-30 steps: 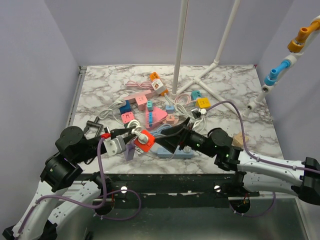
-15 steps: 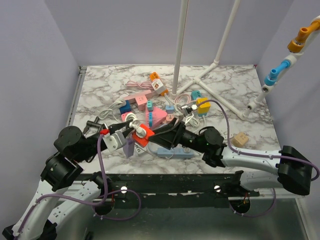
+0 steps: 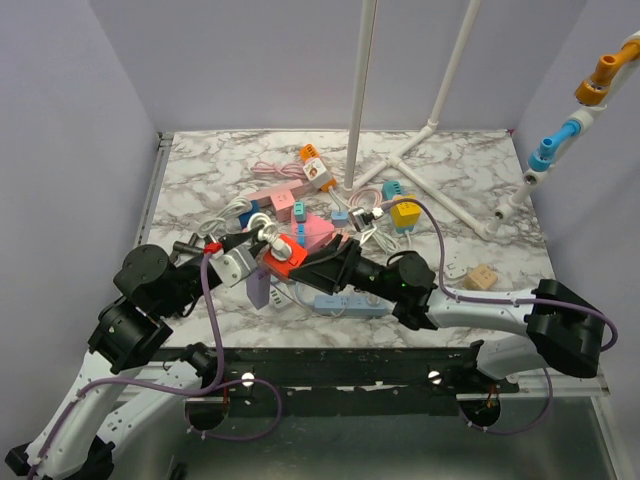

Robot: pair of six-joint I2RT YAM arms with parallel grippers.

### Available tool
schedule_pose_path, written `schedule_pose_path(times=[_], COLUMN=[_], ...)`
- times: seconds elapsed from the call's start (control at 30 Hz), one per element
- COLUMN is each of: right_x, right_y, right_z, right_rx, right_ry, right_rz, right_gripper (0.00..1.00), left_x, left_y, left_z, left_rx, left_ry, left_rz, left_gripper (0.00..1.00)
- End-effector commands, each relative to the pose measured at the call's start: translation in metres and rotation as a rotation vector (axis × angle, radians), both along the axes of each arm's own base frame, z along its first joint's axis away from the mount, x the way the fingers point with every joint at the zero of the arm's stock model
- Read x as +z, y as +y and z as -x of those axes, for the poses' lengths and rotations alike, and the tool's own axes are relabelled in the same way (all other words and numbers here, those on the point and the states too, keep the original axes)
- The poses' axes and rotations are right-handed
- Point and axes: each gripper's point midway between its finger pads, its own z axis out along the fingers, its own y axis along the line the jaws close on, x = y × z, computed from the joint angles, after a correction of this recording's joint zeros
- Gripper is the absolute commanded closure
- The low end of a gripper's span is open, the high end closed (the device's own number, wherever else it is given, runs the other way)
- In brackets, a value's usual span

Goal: Pull the plug off the socket
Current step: Remove the socket from the socket.

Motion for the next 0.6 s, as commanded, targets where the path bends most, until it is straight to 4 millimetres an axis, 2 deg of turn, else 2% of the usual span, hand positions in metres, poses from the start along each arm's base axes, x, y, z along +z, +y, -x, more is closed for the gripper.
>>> schedule_pose_path(times=[0.0,0.3,0.57], right_x=[0.018,0.027,0.019], right_y=[0.002,0.009,0.02], right_z=[-0.003,-0.023,-0.029], right_rx=[-0.004,-0.081,-0.073], right_ry=[-0.016,0.015,0.055], right_rz=[-0.057,-0.079,-0.07], right_gripper=[0.0,0.0,0.19], left_x=[0.061,0.056,0.053], left_y=[0.017,0.017,0.015], left_z=[-0.005,-0.01,-0.01], left_rx=[0.098,0.116,0.106], left_ry=[-0.153,-0.141,-0.138], left_rz=[0.136,0.136,0.134], left_gripper=[1.0,1.0,1.0])
